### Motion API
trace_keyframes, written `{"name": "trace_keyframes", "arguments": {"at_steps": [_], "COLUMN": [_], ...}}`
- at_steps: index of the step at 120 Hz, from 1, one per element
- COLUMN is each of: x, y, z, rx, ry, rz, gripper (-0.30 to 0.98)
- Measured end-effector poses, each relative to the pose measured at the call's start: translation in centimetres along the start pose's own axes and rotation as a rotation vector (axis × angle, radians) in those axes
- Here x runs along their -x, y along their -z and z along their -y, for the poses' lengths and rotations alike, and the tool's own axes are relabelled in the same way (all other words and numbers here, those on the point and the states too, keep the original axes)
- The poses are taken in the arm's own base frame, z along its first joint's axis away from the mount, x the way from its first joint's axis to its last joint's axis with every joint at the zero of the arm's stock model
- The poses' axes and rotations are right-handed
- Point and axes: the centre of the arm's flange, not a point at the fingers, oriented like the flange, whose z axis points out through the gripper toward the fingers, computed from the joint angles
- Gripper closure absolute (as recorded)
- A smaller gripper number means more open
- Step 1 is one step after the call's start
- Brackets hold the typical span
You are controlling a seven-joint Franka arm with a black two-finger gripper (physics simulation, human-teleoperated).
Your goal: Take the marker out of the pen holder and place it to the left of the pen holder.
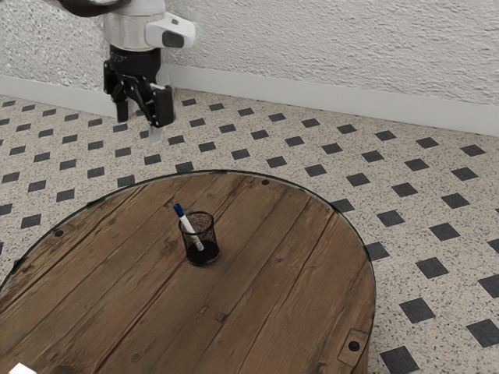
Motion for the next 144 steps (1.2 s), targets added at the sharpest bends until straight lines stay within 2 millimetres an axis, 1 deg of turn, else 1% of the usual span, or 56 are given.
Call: {"name": "trace_keyframes", "arguments": {"at_steps": [4,12,16,21,24,29,33,37,43,56,62,68,73,83,97,107,120,136,144], "x": [0.0,0.5,0.3,-0.2,-0.6,-1.3,-1.7,-2.1,-2.9,-6.2,-7.8,-9.0,-9.9,-11.2,-12.5,-13.0,-13.2,-13.6,-13.9], "y": [-0.6,-1.7,-3.2,-6.6,-9.3,-14.6,-17.6,-20.2,-22.8,-26.5,-27.3,-27.7,-28.0,-28.2,-28.6,-28.9,-28.9,-30.0,-30.9], "z": [1.9,6.5,8.2,9.5,9.7,9.5,9.2,8.8,8.2,7.4,6.8,6.1,5.9,6.3,7.3,8.2,8.9,9.0,9.0], "rx": [0.005,0.018,0.026,0.037,0.043,0.052,0.056,0.058,0.064,0.069,0.068,0.066,0.064,0.062,0.062,0.061,0.068,0.080,0.087], "ry": [0.039,0.133,0.168,0.193,0.197,0.193,0.189,0.184,0.180,0.187,0.184,0.180,0.182,0.197,0.229,0.252,0.278,0.298,0.306], "rz": [0.000,-0.001,0.018,0.071,0.108,0.155,0.165,0.163,0.135,0.057,0.016,-0.026,-0.059,-0.111,-0.165,-0.189,-0.213,-0.217,-0.213], "gripper": [0.00,0.00,0.00,0.00,0.00,0.00,0.00,0.00,0.00,0.00,0.00,0.00,0.00,0.00,0.00,0.00,0.00,0.00,0.00]}}
